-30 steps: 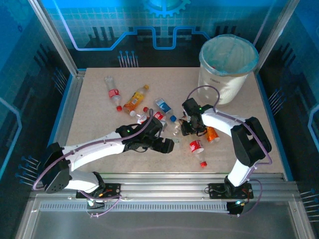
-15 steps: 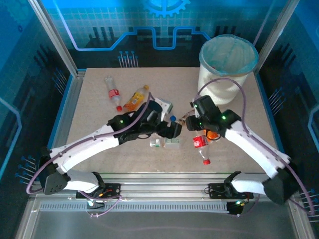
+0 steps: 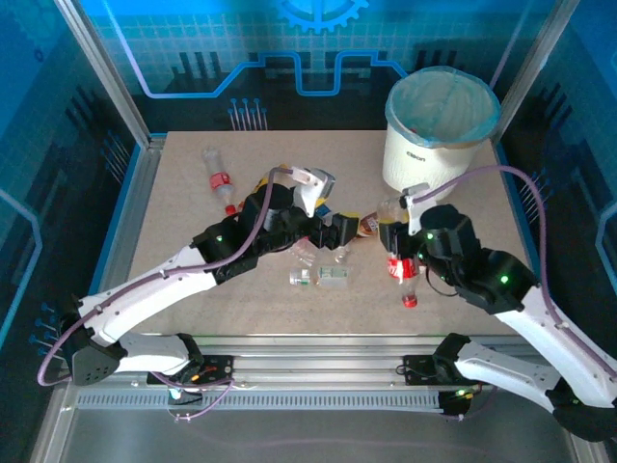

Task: Put the plastic bottles in the bin

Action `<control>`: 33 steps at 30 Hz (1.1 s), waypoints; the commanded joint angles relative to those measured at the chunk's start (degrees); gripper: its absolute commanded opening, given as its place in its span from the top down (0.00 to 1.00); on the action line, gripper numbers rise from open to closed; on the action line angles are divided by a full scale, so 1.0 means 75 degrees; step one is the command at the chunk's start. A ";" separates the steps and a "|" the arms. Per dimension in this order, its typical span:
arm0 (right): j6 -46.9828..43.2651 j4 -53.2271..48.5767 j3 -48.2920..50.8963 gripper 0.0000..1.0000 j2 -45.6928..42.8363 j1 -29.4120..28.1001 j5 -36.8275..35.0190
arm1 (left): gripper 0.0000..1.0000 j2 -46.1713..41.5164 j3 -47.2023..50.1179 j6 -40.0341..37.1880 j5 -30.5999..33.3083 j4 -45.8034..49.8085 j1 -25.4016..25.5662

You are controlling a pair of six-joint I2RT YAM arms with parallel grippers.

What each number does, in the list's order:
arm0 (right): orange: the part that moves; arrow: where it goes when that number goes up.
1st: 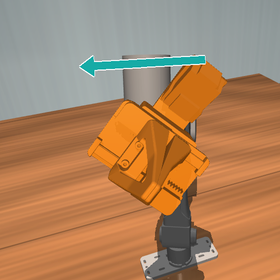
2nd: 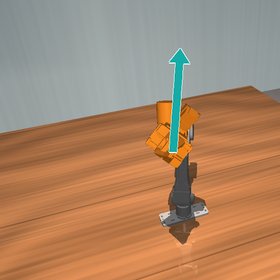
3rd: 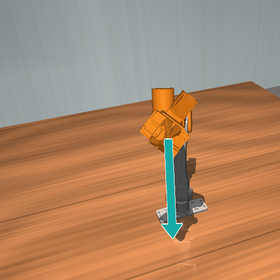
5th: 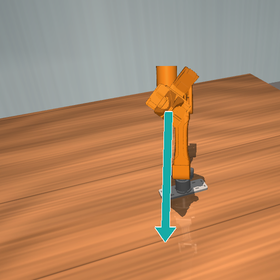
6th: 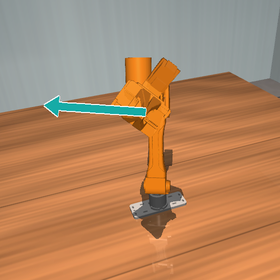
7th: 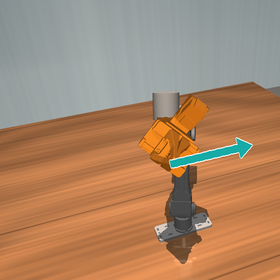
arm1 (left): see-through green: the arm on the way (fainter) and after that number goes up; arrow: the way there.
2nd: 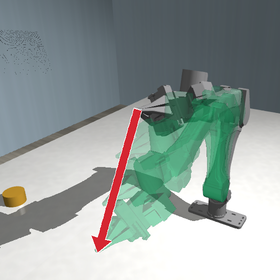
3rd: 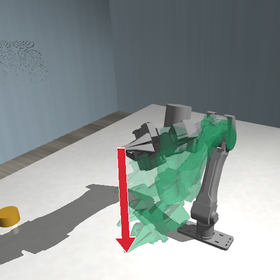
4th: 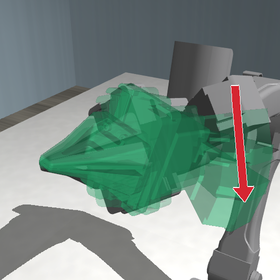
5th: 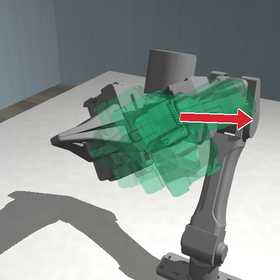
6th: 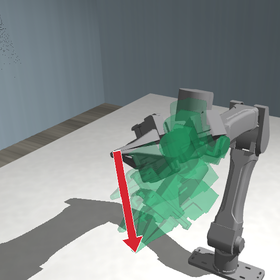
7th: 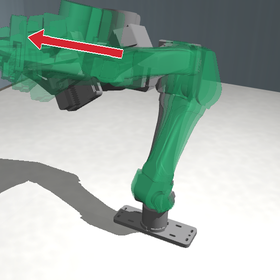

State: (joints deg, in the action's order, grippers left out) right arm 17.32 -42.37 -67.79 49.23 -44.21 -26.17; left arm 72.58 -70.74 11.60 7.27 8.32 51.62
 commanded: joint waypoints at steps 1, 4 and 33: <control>-0.1120 0.0556 -0.1216 0.57 0.0256 0.0040 -0.0525 | 0.08 0.0031 -0.0326 -0.0396 0.0486 -0.0652 0.0045; -0.2024 0.0813 -0.2500 0.57 0.0963 0.0538 -0.0165 | 0.08 0.0529 -0.1159 -0.0658 0.0671 -0.0346 0.0032; -0.2477 0.2175 -0.9778 0.57 0.9137 0.5412 0.1462 | 0.07 0.1972 -0.2597 -0.1091 0.0729 -0.0284 -0.0607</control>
State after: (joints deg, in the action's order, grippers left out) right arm -1.34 -28.86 -141.47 118.13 -4.51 -14.50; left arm 87.46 -91.59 2.85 11.40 7.38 47.59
